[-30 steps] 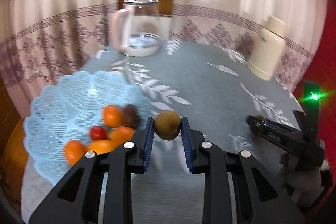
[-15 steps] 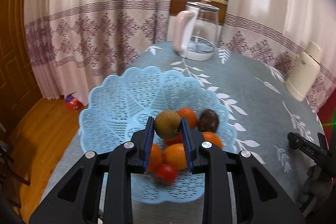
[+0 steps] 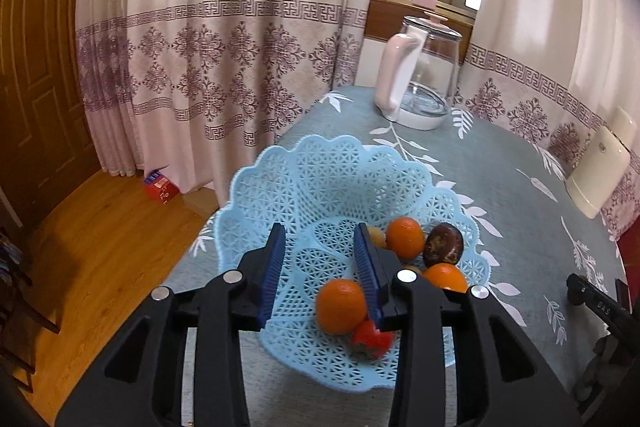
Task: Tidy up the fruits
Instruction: 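Carry the dark brown fruit in the right tool over the blue basket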
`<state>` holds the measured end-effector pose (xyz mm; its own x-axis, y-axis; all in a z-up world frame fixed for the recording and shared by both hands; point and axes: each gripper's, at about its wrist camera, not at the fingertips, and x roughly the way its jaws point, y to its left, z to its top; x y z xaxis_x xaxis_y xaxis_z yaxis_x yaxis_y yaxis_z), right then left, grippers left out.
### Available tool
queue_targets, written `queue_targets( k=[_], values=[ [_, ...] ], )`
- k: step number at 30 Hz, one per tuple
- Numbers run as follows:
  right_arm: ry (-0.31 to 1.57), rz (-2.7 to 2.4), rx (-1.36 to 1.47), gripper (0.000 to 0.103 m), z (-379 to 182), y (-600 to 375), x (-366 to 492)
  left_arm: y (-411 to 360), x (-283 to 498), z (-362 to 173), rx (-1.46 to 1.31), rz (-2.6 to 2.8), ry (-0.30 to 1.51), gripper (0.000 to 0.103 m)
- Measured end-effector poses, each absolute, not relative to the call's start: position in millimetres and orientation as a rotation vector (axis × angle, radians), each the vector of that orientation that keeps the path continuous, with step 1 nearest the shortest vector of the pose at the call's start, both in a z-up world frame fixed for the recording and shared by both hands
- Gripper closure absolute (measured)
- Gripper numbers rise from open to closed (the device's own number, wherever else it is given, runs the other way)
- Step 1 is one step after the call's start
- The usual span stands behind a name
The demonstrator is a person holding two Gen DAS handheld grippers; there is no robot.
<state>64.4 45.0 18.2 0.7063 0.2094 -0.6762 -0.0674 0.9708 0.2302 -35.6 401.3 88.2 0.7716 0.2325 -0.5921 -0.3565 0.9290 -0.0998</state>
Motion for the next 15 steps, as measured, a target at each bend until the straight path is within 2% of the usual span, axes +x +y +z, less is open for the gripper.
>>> queue_targets(
  k=[2, 4, 8, 13, 15],
  values=[
    [0.772, 0.164, 0.199, 0.064, 20, 46, 62, 402, -37, 89, -0.204, 0.331, 0.608, 0.063],
    [0.773, 0.184, 0.2, 0.064, 22, 51, 59, 402, -39, 91, -0.196, 0.34, 0.597, 0.054],
    [0.762, 0.24, 0.195, 0.064, 31, 65, 51, 403, -44, 94, -0.195, 0.346, 0.58, 0.049],
    [0.74, 0.312, 0.179, 0.064, 46, 91, 41, 408, -49, 97, -0.214, 0.346, 0.56, 0.034],
    [0.732, 0.34, 0.17, 0.064, 52, 102, 38, 411, -51, 99, -0.22, 0.351, 0.553, 0.032]
  ],
)
